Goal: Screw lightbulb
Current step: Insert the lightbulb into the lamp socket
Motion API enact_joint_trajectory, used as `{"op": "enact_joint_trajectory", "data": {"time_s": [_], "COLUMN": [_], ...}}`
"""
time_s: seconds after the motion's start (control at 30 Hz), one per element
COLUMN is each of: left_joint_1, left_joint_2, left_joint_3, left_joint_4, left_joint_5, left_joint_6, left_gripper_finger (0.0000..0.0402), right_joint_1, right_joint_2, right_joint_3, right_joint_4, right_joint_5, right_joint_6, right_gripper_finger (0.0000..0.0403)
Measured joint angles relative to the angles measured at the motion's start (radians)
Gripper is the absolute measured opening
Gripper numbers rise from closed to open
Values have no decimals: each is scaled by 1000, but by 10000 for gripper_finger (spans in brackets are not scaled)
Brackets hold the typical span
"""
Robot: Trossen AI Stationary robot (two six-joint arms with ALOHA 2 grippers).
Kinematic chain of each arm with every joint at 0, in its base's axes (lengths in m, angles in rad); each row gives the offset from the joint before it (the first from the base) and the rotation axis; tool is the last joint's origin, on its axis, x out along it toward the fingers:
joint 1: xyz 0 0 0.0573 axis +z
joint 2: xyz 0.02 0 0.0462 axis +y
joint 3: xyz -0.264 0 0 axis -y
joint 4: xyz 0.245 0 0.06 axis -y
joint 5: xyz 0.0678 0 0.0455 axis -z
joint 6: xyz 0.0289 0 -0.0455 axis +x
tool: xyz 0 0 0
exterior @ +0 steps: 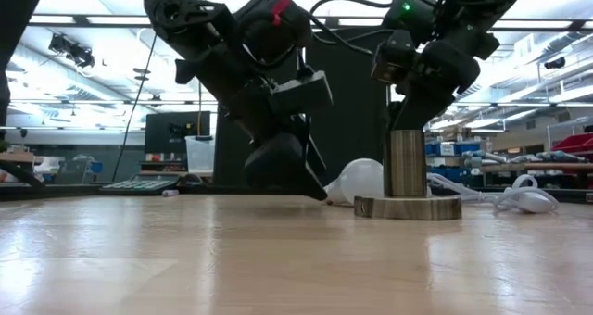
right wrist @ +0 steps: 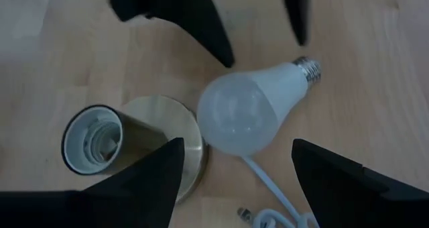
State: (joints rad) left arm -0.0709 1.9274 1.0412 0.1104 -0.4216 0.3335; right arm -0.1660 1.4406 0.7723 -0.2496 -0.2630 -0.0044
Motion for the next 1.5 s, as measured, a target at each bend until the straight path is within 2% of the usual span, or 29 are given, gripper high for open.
{"op": "enact_joint_trajectory", "data": {"time_s": [0.23, 0.4, 0.63, 0.8, 0.9, 1.07, 1.5], "left_joint_1": [95, 123, 144, 142, 142, 143, 143], "left_joint_2": [0, 0, 51, 107, 125, 128, 129], "left_joint_3": [0, 2, 38, 81, 106, 120, 120], "left_joint_4": [7, 49, 80, 96, 91, 84, 56], "left_joint_5": [186, 292, 340, 344, 310, 280, 228], "left_joint_6": [8, 99, 128, 157, 154, 98, -78], "left_gripper_finger": [306, 293, 280, 277, 277, 270, 135], "right_joint_1": [14, 14, 13, 13, 11, 5, -40], "right_joint_2": [0, 0, 0, 0, 0, -22, -97], "right_joint_3": [0, 0, 0, 0, 0, 0, 0], "right_joint_4": [29, 29, 43, 45, 21, -6, -56], "right_joint_5": [-2, -3, -27, -27, -27, -21, -1], "right_joint_6": [-15, -7, 19, 31, 30, 5, -31], "right_gripper_finger": [282, 281, 279, 279, 279, 279, 279]}}
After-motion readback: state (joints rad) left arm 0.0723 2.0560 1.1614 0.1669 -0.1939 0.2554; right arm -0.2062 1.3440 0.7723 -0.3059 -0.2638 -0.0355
